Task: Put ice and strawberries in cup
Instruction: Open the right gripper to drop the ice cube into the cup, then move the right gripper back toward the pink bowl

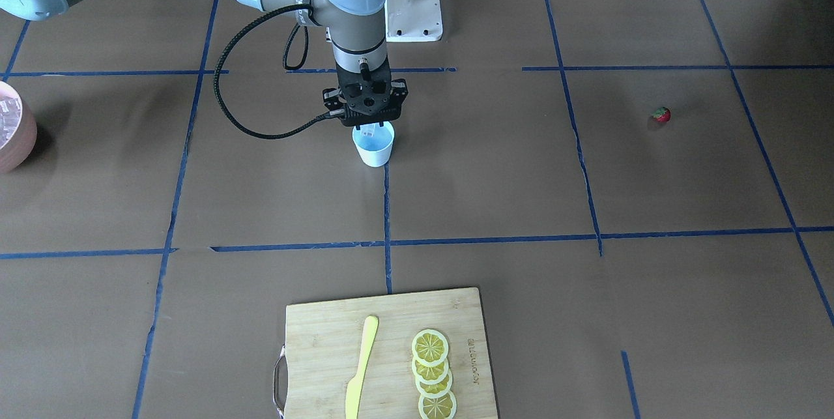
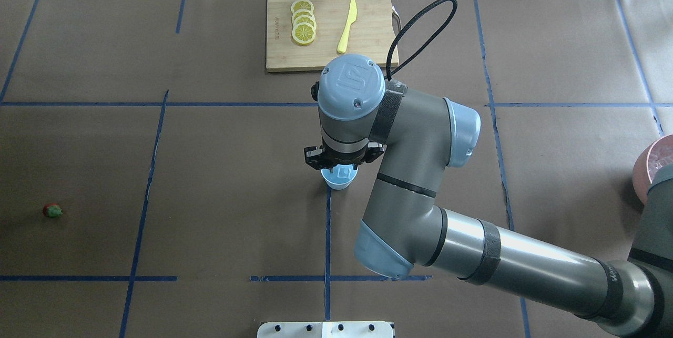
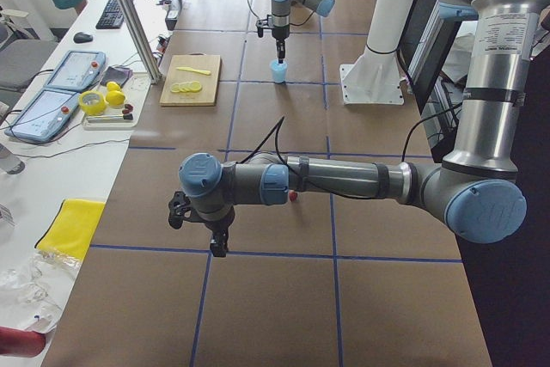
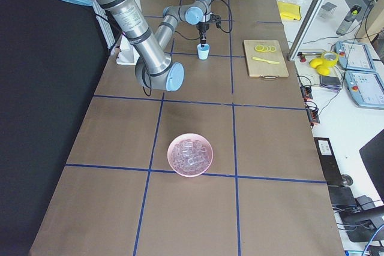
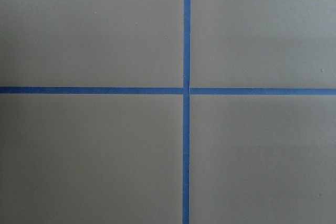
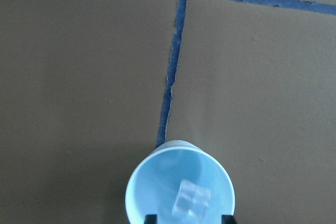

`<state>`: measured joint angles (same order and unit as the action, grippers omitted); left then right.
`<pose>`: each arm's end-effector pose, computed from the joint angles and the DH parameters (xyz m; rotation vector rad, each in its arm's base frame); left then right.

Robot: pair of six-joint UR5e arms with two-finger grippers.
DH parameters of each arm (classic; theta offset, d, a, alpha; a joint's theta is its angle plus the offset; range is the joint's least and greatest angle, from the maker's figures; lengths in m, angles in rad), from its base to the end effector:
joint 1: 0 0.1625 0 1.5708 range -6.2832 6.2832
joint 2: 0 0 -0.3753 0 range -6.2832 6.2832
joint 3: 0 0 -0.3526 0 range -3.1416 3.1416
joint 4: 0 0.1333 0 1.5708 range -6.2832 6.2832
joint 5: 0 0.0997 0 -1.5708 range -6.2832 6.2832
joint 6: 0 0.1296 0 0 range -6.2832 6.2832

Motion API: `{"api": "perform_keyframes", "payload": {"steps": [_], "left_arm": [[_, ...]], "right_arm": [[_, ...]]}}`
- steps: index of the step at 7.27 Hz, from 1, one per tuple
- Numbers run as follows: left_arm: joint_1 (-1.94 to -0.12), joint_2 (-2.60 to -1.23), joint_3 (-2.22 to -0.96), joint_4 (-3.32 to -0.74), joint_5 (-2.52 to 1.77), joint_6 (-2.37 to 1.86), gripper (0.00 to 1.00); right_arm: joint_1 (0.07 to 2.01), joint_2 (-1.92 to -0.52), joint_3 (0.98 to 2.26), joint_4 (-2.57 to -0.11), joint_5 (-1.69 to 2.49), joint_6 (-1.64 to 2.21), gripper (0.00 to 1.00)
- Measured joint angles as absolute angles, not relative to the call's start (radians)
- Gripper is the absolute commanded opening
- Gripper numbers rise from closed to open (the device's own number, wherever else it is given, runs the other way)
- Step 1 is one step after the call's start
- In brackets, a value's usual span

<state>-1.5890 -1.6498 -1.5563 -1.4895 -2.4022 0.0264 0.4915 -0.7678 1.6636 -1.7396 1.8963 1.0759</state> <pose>-0.0463 -0.4789 0.6029 0.0027 0.8315 0.0007 -0.5266 -0.3861 0.1734 0.0672 -0.7818 -0.1215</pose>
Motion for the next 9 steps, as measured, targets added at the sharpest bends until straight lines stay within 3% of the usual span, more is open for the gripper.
{"api": "perform_keyframes", "payload": {"steps": [4, 7, 9], "left_arm": [[-1.588, -1.657, -1.557, -1.489, -2.402, 0.022, 1.0], [-1.588, -1.661, -1.569, -1.489, -2.403, 0.013, 1.0], [-1.589, -1.657, -1.593, -1.489, -2.404, -0.011, 1.0]], "right_arm": [[0.539, -0.789, 1.74, -1.799, 1.906, 1.067, 0.99], [0.7, -1.013, 2.006, -1.873, 1.992, 0.917, 0.99], [0.783, -1.162, 2.101, -1.868, 2.036, 0.782, 0.99]]}}
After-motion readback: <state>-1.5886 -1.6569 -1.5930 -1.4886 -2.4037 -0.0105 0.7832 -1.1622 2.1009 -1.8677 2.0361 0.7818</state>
